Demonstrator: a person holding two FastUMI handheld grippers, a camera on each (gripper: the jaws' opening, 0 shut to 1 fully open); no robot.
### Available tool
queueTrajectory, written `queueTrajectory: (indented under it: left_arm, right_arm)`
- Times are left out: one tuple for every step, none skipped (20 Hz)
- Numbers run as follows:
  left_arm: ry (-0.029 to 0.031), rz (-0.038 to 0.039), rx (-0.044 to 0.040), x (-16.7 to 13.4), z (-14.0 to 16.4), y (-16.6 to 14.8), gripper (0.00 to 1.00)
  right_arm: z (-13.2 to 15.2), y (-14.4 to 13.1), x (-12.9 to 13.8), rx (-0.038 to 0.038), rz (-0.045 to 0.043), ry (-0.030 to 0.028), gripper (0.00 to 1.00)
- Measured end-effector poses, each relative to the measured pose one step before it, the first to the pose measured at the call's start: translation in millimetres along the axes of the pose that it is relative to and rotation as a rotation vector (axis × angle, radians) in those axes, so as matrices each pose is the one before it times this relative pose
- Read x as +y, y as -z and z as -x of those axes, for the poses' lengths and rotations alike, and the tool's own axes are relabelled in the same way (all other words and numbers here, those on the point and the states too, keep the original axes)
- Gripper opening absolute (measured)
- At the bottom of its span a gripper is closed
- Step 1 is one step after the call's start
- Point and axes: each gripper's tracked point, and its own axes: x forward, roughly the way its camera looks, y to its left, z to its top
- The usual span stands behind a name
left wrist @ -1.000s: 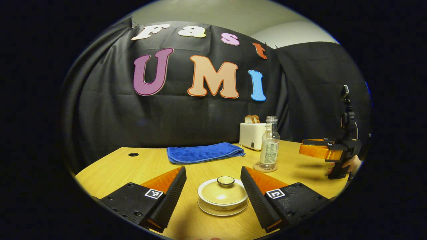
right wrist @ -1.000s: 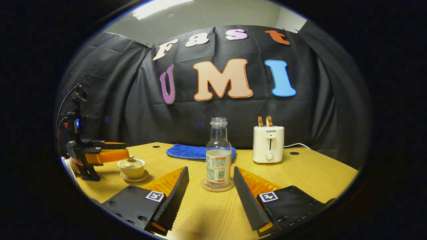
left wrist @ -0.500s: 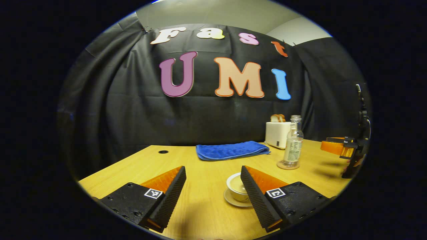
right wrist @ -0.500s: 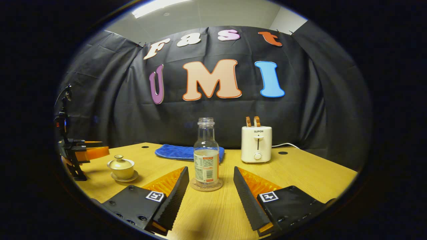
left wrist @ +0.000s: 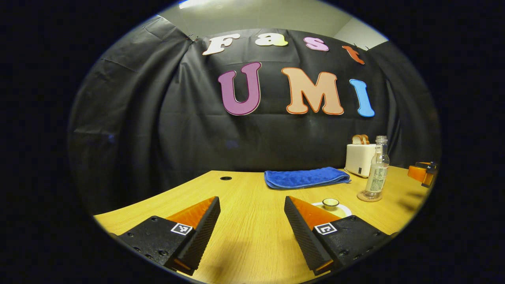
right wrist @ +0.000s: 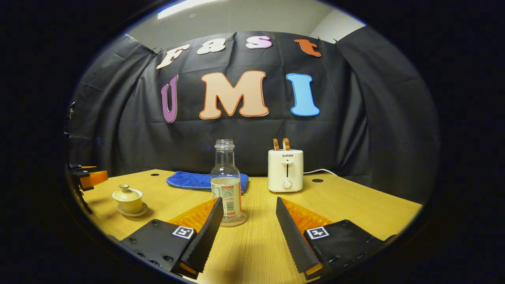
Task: Open the teacup lid with one hand, grasp the water bottle and pour water into the teacup with the other hand; after pouring, place the water bottle on the coaster and then close the teacup lid.
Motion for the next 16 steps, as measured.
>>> queueTrajectory:
  left_arm:
    - [0.00001,-0.00049,-0.00059,-0.32,-0.34,-0.70,0.96]
    - [-0.00034,0.00058,0.00049,-0.37,0.13,1.32,0.96]
    - [0.00004,-0.00049,-0.00116,0.19,0.31,-0.79,0.95]
    - [-0.00001,0.00007,0.00028,-0.50,-1.00,-0.48,0.96]
    - [-0.00009,-0.00027,-0.00053,-0.36,-0.48,-0.61,0.96]
    - [0.00014,0.00031,-0.00067,0.90,1.11,2.70,0.95]
    - [0.00254,0.00008,0.00032,-0.71,1.24,-0.45,0.95]
    - [0.00573,0.00026,-0.00088,0.05,-0.54,-0.71,0.95]
    - [0.00591,0.00017,-0.00021,-2.49,-0.47,-0.17,0.96]
    - [0.00439,0.00034,-0.00026,-1.33,-0.83,1.37,0.96]
    - [0.00177,0.00003,-0.00019,0.39,-0.29,-0.52,0.95]
    - [0.00014,0.00014,-0.00015,-0.35,-0.69,0.00,0.95]
    - [0.00012,-0.00006,-0.00007,-0.78,-0.49,-0.53,0.95]
    - [0.00002,0.00007,-0.00047,0.65,1.27,0.56,0.95]
    - [0.00010,0.00003,0.00010,0.24,0.17,-0.14,0.95]
    - [-0.00024,0.00023,-0.00001,-0.24,-0.08,0.14,0.95]
  right_arm:
    - [0.24,-0.05,-0.47,0.00023,-0.00012,-0.00016,0.87]
    - [-0.42,-0.30,0.20,0.00008,0.00000,-0.00033,0.90]
    - [0.83,0.31,0.00,0.00007,-0.00022,-0.00024,0.87]
    - [0.34,-0.18,0.12,-0.00001,0.00015,-0.00015,0.87]
    - [0.15,0.49,-0.51,0.00012,-0.00009,0.00001,0.87]
    - [-0.40,-0.21,0.02,0.00003,0.00012,0.00003,0.90]
    - [0.45,0.14,0.15,0.00031,0.00001,-0.00017,0.87]
    - [-0.11,-0.47,0.34,0.00004,0.00005,-0.00008,0.87]
    - [0.33,0.32,-0.35,0.00018,-0.00007,0.00004,0.87]
    - [0.08,-0.36,0.49,-0.00010,0.00004,-0.00006,0.87]
    - [0.18,0.63,-0.59,0.00009,-0.00007,0.00000,0.87]
    - [-0.53,-0.35,0.12,0.00004,-0.00006,0.00003,0.87]
    - [0.70,0.30,0.47,0.00006,-0.00029,-0.00213,0.87]
    - [-0.44,-0.04,0.71,-0.00025,-0.00004,-0.00114,0.87]
    - [0.42,0.03,-0.37,0.00028,-0.00013,0.00003,0.87]
    - [-0.11,-0.28,0.34,-0.00026,0.00017,-0.00016,0.87]
